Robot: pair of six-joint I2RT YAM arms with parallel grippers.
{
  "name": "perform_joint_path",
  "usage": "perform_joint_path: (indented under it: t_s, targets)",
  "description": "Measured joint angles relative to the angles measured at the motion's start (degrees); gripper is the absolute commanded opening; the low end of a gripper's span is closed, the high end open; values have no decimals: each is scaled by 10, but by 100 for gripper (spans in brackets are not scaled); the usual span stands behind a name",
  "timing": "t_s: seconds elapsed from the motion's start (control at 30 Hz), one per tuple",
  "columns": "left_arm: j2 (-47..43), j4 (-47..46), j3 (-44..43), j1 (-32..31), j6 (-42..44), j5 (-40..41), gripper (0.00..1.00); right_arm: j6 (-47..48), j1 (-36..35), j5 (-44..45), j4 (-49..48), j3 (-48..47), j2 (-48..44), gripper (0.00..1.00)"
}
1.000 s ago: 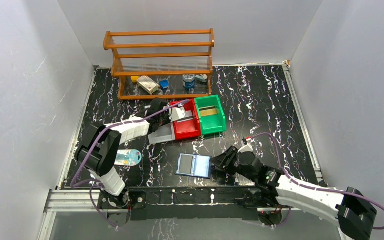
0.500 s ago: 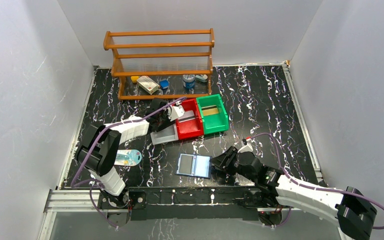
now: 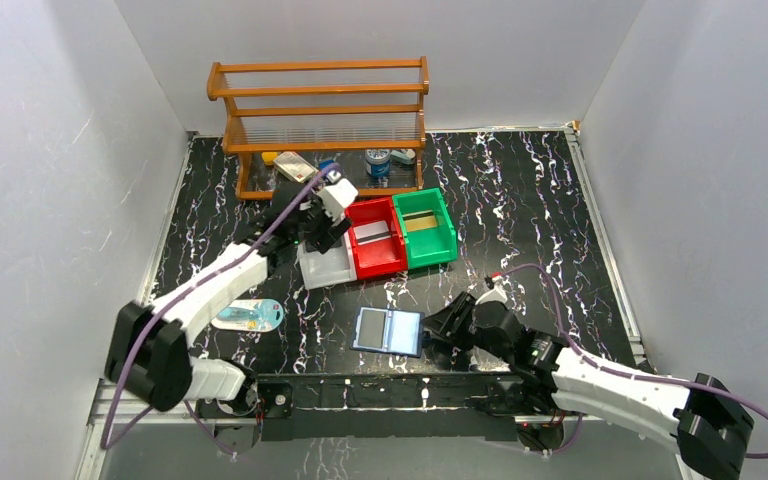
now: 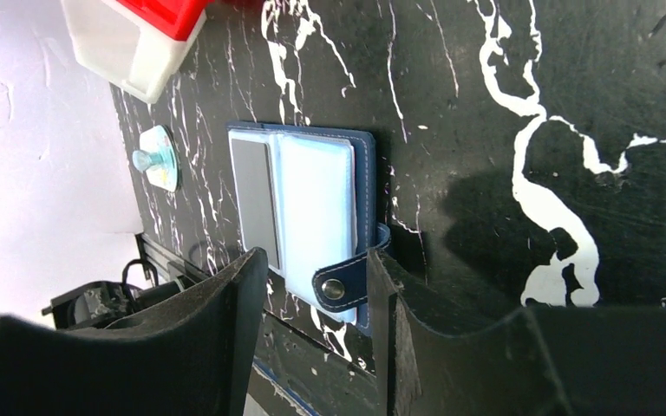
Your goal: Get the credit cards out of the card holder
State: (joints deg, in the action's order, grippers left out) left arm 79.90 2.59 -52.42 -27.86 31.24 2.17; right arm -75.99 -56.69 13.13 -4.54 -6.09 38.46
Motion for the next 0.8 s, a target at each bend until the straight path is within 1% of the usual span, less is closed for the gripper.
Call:
perform_joint_path:
  t_s: [0.1,0.2,0.27,0.33,0.4,0.53,0.63,0.7,0.8]
  targets:
    - [-83,-10,3,0,-77,-49,84,6,0,12,45,-22,-20,56]
    - [-174,-37,28,0,-171,-105,90,14,0,18,54,-32,-51,56]
    - [-221,-38,50,0,-241,-135,90,17,0,16,48,-32,-60,56]
    - [-243,-37,70,0,-310,-153,88,19,0,7,27,-31,-50,55]
    - [-249,-37,93,0,-382,-170,86,23,0,-3,2,-31,-26,55]
    - [-243,-43,164,0,-515,-211,86,35,0,-31,-39,-42,71,53]
    - [-238,-41,193,0,-574,-233,86,47,0,-57,-56,-73,150,51]
    - [-238,-40,203,0,-604,-257,83,54,0,-73,-75,-94,191,49]
    - [-236,-36,206,0,-626,-284,79,57,-1,-94,-111,-117,243,45]
